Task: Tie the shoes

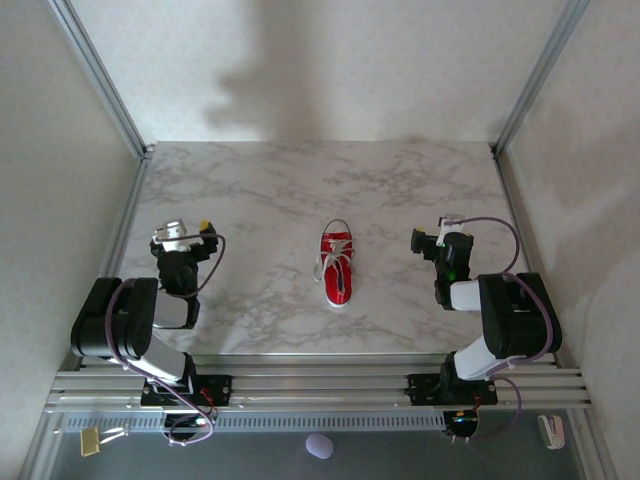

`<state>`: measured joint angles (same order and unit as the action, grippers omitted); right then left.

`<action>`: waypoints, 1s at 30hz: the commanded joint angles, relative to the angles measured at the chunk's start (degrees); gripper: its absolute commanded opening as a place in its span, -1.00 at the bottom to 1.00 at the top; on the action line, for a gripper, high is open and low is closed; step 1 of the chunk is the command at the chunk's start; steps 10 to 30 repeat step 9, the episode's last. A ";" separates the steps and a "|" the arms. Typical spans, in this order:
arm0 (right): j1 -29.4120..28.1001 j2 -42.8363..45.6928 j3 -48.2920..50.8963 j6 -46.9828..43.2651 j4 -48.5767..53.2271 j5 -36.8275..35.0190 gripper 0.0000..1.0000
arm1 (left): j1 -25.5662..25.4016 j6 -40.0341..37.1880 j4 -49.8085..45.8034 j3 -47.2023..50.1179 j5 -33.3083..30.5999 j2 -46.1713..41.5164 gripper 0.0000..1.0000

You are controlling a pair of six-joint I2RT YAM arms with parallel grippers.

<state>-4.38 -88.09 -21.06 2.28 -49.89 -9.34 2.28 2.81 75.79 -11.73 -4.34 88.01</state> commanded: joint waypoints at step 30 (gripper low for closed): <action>-0.44 -0.50 -0.82 -0.37 -0.12 -0.93 0.99 | -0.18 0.09 -0.40 -0.72 -0.17 0.17 0.99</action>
